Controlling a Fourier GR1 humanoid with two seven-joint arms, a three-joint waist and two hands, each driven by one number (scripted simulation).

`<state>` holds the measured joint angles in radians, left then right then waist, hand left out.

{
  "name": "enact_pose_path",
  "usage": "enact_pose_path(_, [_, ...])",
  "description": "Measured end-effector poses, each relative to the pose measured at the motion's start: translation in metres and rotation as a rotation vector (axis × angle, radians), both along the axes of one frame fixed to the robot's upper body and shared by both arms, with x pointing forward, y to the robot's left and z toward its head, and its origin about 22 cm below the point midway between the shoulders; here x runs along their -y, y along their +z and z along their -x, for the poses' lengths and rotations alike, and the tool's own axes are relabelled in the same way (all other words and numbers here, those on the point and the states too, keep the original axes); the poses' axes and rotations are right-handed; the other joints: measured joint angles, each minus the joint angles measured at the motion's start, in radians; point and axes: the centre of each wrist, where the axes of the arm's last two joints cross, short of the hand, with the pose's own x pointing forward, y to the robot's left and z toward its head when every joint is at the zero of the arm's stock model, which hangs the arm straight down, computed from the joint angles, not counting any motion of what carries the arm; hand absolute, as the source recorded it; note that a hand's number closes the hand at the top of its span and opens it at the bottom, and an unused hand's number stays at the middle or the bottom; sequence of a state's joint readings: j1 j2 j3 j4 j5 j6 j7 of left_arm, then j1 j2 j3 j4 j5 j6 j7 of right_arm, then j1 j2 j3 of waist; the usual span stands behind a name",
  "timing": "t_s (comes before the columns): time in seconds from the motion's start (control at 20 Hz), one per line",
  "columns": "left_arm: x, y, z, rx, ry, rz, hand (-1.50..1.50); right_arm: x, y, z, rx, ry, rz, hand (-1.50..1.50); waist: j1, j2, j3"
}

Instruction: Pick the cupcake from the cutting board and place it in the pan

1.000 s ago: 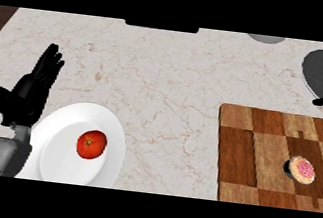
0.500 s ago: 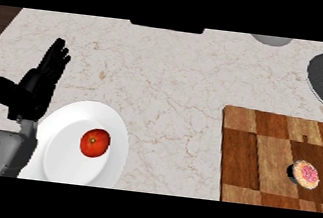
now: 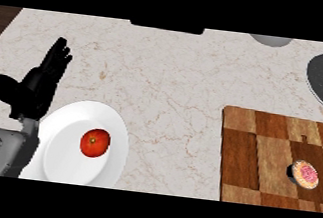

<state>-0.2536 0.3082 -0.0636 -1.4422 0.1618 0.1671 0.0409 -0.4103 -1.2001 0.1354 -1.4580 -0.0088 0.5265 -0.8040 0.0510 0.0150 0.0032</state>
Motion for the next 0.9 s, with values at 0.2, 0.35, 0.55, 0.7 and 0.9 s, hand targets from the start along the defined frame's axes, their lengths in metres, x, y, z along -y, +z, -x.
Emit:
enact_pose_path(0.2, [-0.003,-0.002,0.001,0.0,0.006,-0.004,0.0,-0.011,-0.009,0.003,-0.038,0.065,0.045,-1.5,-0.007,-0.003,-0.001])
enact_pose_path(0.35, [0.001,-0.002,0.001,-0.006,0.007,-0.003,0.0,-0.017,-0.014,0.006,-0.056,0.113,0.07,-1.5,-0.013,-0.005,-0.001])
enact_pose_path(0.55, [0.001,-0.005,0.002,-0.007,0.021,-0.005,0.0,-0.017,-0.025,0.01,-0.069,0.138,0.132,-1.5,-0.024,-0.007,-0.002])
enact_pose_path(0.7, [-0.005,-0.001,0.002,-0.006,0.028,-0.006,0.0,-0.012,-0.036,0.011,-0.082,0.132,0.166,-1.5,-0.024,-0.008,-0.002])
enact_pose_path(0.9, [-0.005,0.001,0.003,-0.005,0.032,-0.007,0.0,-0.005,-0.042,0.009,-0.089,0.109,0.195,-1.5,-0.026,-0.009,-0.002])
